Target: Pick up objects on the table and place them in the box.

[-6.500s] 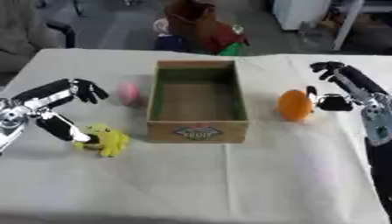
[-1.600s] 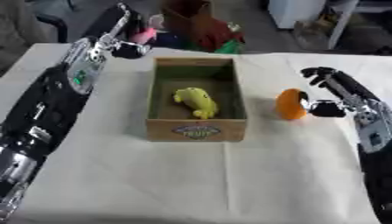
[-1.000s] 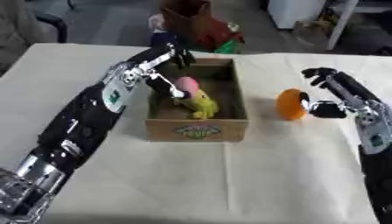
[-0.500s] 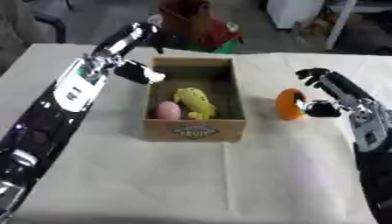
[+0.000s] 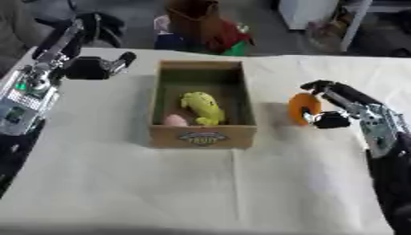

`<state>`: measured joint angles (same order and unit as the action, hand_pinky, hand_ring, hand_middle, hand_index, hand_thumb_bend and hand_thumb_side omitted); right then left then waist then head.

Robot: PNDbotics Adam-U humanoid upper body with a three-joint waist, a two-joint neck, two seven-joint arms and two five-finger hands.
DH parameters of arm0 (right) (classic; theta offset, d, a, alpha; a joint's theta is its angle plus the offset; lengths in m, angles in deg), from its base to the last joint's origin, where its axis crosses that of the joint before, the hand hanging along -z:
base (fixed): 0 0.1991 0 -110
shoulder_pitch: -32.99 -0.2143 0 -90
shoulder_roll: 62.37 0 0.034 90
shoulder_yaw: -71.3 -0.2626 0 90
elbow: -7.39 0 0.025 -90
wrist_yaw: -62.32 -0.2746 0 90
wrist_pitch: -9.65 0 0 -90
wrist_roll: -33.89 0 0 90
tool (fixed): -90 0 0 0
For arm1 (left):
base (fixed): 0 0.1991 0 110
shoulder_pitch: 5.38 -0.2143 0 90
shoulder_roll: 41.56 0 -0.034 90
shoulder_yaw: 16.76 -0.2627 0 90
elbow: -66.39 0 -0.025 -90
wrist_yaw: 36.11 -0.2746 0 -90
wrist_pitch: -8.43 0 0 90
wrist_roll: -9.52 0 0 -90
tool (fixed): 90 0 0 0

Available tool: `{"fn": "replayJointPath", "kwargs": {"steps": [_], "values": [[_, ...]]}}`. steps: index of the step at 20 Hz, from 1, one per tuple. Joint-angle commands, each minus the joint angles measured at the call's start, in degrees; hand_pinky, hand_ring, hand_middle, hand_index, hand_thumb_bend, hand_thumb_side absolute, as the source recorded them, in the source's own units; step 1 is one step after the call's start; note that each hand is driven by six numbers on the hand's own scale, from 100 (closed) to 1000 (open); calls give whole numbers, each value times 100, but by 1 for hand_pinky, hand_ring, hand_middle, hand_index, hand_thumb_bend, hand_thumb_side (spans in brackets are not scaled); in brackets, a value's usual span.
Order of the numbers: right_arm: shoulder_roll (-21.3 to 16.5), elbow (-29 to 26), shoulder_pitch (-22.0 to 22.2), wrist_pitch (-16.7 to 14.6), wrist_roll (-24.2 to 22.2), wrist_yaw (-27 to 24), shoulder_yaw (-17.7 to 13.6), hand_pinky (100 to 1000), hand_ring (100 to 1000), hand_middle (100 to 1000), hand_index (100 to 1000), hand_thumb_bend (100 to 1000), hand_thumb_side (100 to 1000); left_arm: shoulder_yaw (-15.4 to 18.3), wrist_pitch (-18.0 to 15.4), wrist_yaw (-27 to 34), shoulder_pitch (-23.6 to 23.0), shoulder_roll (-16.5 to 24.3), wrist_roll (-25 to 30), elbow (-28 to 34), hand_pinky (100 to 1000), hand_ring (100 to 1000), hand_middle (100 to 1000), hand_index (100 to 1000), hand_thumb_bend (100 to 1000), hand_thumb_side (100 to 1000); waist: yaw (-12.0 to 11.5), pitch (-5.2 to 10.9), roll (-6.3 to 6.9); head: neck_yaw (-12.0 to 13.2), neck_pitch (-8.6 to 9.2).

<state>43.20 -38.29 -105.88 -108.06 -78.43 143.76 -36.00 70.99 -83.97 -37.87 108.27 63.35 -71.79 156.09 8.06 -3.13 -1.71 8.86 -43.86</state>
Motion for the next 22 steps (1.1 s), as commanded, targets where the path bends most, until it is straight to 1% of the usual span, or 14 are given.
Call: {"fn": "replayJointPath", "kwargs": {"steps": [1,2,3,4,5,6,8,9,12,15,19,20,21,22], "values": [[-110,-55,-131,70,102,771,39,811,815,867,933,430,706,161,49,56,-63,224,-40,193,765,570,580,745,399,108,-18,70,3,-31,-26],[-106,-67,-134,102,192,1002,40,760,756,818,901,418,726,188,57,66,-130,215,-57,211,764,568,578,745,396,112,-27,70,-2,-40,-26],[-98,-79,-134,131,311,1196,30,712,675,748,851,379,713,213,64,74,-191,207,-70,230,762,566,575,744,393,116,-35,69,-5,-48,-26],[-92,-109,-139,186,485,1352,3,662,582,641,774,270,675,247,73,84,-270,200,-92,249,761,563,573,743,390,118,-46,68,-7,-51,-26],[-82,-125,-138,237,676,1475,-21,623,509,562,705,166,635,279,81,95,-340,199,-115,271,759,562,571,743,385,120,-55,67,-8,-54,-26],[-73,-137,-139,272,867,1557,-41,591,453,494,643,103,609,311,91,105,-415,198,-144,293,758,560,569,742,375,122,-67,68,-6,-55,-26],[-52,-170,-145,303,1240,1597,-77,475,297,345,492,100,537,380,110,130,-558,187,-208,344,756,558,566,741,362,123,-88,69,0,-69,-26],[-38,-198,-144,307,1429,1562,-93,414,236,287,427,100,469,418,122,144,-621,177,-245,370,755,555,563,739,354,124,-98,70,2,-75,-26],[47,-341,-174,286,2007,1185,-157,332,169,222,356,100,353,522,169,213,-793,134,-358,412,751,551,558,736,346,129,-135,79,12,-83,-26],[152,-485,-252,249,2268,798,-137,325,161,214,350,100,324,581,200,270,-905,88,-419,441,750,549,556,735,342,135,-175,91,17,-113,-26],[282,-678,-355,177,2331,578,-71,324,158,208,345,100,304,615,230,327,-968,43,-447,466,748,546,553,734,338,143,-224,105,12,-137,-26],[290,-667,-364,152,2248,565,-37,433,302,327,459,100,396,613,236,339,-968,37,-445,471,748,546,553,734,337,142,-234,107,9,-141,-26],[278,-619,-378,112,2060,576,1,567,517,531,702,100,497,608,240,347,-966,34,-437,477,748,546,553,735,337,142,-242,110,5,-143,-26],[245,-519,-388,35,1745,621,49,642,638,682,827,127,551,603,241,351,-965,36,-425,484,748,547,554,735,337,143,-247,112,-2,-144,-26]]}}
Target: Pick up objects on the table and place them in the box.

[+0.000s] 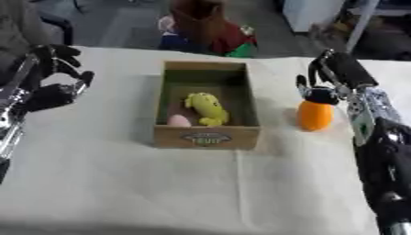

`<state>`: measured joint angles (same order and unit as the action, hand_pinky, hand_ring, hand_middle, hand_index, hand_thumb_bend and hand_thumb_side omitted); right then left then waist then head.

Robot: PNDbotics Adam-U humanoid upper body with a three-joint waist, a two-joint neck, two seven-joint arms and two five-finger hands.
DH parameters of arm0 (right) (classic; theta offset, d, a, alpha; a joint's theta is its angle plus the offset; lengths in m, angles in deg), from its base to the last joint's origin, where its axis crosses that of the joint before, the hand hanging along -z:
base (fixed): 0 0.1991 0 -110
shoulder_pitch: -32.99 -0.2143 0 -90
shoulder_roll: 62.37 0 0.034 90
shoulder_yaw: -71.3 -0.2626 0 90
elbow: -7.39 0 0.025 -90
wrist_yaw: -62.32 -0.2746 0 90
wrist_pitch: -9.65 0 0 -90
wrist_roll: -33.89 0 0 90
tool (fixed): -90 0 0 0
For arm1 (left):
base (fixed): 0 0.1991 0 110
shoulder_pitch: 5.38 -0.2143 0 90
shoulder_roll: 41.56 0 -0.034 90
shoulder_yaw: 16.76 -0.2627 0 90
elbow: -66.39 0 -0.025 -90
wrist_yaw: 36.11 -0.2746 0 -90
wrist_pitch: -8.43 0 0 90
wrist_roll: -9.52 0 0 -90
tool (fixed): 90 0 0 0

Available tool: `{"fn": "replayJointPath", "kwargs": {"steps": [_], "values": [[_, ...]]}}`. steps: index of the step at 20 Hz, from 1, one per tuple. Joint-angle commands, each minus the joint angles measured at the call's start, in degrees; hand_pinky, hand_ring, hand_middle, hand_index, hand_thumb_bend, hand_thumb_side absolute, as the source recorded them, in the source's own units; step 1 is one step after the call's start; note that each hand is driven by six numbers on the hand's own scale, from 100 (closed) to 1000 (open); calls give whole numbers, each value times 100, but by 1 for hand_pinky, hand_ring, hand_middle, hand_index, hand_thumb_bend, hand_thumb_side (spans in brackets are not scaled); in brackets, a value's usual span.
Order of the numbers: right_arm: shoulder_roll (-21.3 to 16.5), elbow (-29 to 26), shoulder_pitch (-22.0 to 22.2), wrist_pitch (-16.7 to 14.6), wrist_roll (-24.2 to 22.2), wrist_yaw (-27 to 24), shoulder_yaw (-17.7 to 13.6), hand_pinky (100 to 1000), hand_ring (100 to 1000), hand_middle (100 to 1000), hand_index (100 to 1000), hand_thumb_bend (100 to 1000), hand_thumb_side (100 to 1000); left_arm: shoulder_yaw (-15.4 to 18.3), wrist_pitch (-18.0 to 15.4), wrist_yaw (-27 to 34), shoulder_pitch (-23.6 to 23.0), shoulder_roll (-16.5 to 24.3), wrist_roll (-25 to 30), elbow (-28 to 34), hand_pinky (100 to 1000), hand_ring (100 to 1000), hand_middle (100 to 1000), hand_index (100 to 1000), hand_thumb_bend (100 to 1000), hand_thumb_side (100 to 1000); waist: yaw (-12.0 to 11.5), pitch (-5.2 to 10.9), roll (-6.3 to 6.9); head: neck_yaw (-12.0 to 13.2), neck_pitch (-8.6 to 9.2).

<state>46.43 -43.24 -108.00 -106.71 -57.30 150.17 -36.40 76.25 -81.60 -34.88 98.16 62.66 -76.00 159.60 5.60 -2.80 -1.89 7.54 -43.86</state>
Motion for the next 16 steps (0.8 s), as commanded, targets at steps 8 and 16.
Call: {"fn": "replayJointPath", "kwargs": {"steps": [8,16], "values": [[-409,185,-162,-183,-2177,406,-18,870,925,938,967,454,737,73,32,35,-11,89,111,101,747,544,552,737,329,156,17,91,-32,0,-26],[-432,248,-86,253,-2184,1721,-155,897,950,958,984,445,750,68,26,13,-41,65,153,79,746,541,548,738,324,157,31,92,-28,-1,-26]]}}
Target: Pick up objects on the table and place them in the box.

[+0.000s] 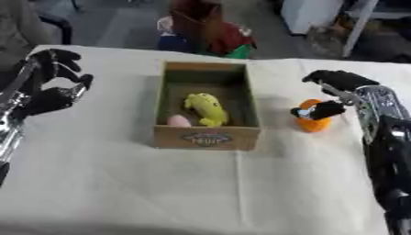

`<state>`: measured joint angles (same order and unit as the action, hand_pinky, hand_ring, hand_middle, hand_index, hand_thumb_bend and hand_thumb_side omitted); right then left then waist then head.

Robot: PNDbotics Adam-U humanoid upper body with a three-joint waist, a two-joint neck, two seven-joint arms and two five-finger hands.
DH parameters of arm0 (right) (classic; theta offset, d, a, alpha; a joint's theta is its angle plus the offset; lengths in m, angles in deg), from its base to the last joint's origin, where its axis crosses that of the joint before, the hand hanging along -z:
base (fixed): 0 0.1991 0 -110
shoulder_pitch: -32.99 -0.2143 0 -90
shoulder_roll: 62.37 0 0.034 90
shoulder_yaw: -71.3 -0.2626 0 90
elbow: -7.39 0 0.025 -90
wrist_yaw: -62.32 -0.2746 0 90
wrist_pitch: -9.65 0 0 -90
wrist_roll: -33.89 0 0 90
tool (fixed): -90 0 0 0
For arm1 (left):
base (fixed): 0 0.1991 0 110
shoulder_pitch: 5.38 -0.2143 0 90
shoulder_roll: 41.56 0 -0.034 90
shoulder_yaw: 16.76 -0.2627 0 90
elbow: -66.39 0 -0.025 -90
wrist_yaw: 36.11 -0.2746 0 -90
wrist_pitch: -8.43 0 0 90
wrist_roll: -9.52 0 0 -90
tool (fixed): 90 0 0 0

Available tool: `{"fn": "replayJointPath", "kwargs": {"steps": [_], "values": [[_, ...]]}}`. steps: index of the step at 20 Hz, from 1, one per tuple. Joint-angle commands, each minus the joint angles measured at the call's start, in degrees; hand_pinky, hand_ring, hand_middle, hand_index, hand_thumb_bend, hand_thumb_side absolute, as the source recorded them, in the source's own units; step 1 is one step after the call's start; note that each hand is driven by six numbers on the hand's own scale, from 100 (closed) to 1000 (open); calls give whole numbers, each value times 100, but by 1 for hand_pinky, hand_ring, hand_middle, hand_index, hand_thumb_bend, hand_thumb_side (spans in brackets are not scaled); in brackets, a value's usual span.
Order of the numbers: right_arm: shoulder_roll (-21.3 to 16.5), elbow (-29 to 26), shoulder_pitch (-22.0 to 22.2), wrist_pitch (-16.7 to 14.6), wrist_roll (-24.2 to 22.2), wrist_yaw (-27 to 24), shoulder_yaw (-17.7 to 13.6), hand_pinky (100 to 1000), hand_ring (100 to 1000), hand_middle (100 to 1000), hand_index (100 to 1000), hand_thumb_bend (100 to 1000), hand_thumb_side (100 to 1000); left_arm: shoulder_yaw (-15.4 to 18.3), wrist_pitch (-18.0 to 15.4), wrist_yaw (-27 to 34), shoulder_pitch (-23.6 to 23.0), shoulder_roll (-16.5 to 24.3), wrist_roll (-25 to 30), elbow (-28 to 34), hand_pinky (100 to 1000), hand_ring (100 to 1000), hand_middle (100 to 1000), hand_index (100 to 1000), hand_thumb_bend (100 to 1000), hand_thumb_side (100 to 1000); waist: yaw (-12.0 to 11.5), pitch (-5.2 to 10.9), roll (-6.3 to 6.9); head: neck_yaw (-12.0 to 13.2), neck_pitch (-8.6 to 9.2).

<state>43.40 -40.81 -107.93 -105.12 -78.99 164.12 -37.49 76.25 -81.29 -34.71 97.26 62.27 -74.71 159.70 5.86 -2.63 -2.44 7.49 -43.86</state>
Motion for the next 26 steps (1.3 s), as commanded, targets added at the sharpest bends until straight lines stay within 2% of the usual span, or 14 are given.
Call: {"fn": "replayJointPath", "kwargs": {"steps": [1,5,7,8,9,12,14,16,20,26], "values": [[-131,69,-82,126,-47,444,-53,897,948,957,983,444,751,70,-5,-8,46,102,24,64,746,541,548,738,324,158,6,73,27,0,-26],[-126,242,-52,277,-67,814,-85,871,904,931,963,452,740,71,-3,-17,37,92,27,58,745,540,546,738,323,159,1,70,30,4,-26],[-110,258,-50,353,32,921,-102,804,813,843,905,323,694,74,-2,-19,32,88,26,56,745,539,546,738,322,158,-1,70,32,0,-26],[-101,249,-50,393,116,951,-112,756,753,780,850,240,664,75,-1,-19,31,85,24,55,745,539,546,738,322,158,-1,70,32,0,-26],[-90,215,-53,440,248,954,-127,673,631,655,730,110,612,74,0,-20,30,83,24,54,745,539,546,738,321,158,-1,70,34,4,-26],[-47,85,-67,575,748,867,-153,449,422,435,506,100,509,78,5,-24,27,77,19,48,745,539,546,738,319,157,-3,73,34,1,-26],[-5,-27,-91,629,1166,731,-151,356,316,333,400,100,422,80,9,-24,24,72,14,44,745,539,546,738,317,157,-7,75,34,-3,-26],[49,-155,-117,588,1669,559,-123,277,264,284,348,100,344,81,10,-22,23,68,9,45,745,539,546,738,316,156,-14,76,36,-2,-26],[277,-431,-235,326,2538,205,11,230,238,261,328,100,281,83,13,-15,24,55,4,49,744,539,545,738,314,155,-39,82,49,-22,-26],[902,-668,-477,-88,2685,-177,311,220,241,263,336,100,251,63,15,-3,37,9,25,52,745,539,545,738,311,155,-104,77,104,-83,-26]]}}
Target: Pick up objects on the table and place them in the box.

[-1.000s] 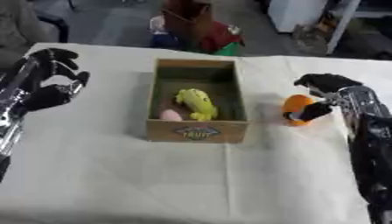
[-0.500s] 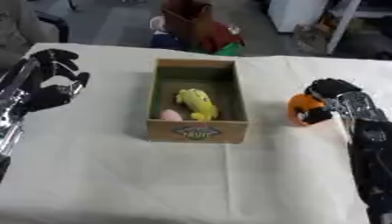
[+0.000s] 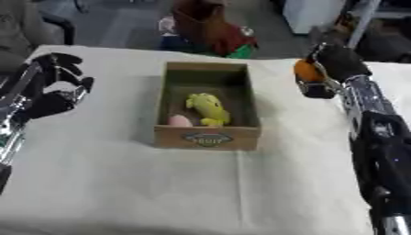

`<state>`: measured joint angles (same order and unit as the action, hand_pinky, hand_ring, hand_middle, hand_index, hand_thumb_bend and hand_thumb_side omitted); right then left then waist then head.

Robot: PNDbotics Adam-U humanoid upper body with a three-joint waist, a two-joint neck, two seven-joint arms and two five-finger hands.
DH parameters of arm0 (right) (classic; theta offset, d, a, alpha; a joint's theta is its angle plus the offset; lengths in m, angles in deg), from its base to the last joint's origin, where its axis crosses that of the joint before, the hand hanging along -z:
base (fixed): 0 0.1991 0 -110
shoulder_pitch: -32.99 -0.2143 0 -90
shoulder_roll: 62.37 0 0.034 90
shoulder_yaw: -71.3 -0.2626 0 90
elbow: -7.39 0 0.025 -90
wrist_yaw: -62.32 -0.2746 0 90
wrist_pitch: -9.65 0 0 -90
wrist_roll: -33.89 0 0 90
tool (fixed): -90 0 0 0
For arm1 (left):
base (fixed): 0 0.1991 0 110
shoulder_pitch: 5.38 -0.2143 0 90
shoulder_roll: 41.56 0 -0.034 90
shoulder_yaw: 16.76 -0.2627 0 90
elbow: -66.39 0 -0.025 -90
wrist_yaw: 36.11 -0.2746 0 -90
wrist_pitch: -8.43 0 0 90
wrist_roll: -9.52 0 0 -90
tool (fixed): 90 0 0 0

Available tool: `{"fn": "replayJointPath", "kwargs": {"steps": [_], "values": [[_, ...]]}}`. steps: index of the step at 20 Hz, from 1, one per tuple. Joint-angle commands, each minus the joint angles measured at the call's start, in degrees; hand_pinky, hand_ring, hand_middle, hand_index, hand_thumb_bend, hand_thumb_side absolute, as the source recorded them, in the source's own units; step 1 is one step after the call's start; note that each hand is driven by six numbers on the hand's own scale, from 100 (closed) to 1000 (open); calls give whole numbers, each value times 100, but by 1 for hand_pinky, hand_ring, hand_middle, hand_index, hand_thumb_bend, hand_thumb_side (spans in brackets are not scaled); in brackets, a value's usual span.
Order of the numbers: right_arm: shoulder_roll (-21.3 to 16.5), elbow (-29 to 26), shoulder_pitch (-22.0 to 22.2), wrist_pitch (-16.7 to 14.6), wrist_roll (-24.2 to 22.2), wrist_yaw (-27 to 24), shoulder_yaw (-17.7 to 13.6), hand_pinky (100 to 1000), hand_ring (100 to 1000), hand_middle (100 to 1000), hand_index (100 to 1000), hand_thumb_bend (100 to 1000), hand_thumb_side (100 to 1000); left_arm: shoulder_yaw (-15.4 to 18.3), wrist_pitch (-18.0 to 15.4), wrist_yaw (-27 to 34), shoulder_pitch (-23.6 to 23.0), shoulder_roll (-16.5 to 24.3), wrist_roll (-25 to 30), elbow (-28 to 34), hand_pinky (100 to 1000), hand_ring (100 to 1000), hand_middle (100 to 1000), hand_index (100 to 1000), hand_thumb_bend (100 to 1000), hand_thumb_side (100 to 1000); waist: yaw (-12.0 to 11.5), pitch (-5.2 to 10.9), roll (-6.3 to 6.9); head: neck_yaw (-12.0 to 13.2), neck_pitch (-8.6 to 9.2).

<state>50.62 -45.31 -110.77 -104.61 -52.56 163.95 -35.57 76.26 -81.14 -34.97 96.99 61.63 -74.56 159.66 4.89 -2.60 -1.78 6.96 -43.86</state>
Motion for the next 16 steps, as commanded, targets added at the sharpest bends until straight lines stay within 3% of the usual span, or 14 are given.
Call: {"fn": "replayJointPath", "kwargs": {"steps": [1,5,8,9,10,11,13,15,16], "values": [[299,-212,-208,-202,16,-200,171,225,248,269,343,100,253,56,-3,24,73,66,19,59,746,539,546,738,310,155,-27,70,51,-46,-26],[648,-112,-183,-416,-112,-224,334,236,263,279,356,100,260,55,-19,30,83,51,38,63,750,540,546,739,309,154,-76,56,98,-83,-26],[664,86,-164,-576,-112,-275,469,262,294,303,380,100,279,58,-26,38,86,47,41,65,750,540,546,739,309,155,-99,45,110,-90,-26],[657,176,-166,-612,-111,-284,511,304,343,343,428,100,430,56,-28,40,88,45,46,66,752,541,547,740,304,156,-103,44,110,-95,-26],[654,276,-165,-639,-138,-275,554,319,364,362,453,100,475,53,-32,44,90,43,54,66,752,541,547,740,304,156,-104,44,109,-97,-26],[651,360,-165,-667,-176,-250,592,439,509,518,630,134,597,51,-35,46,92,42,62,65,752,541,547,740,302,157,-104,44,107,-97,-26],[636,483,-151,-733,-317,-185,631,682,762,794,854,286,634,49,-41,50,89,40,75,63,753,541,547,740,303,158,-103,46,104,-92,-26],[608,503,-130,-792,-455,-173,614,795,853,901,937,358,591,60,-50,58,76,38,74,71,754,541,547,740,300,157,-100,48,100,-87,-26],[587,474,-113,-793,-491,-206,585,808,869,919,948,370,577,71,-54,64,67,37,64,77,754,540,546,739,300,156,-97,49,99,-84,-26]]}}
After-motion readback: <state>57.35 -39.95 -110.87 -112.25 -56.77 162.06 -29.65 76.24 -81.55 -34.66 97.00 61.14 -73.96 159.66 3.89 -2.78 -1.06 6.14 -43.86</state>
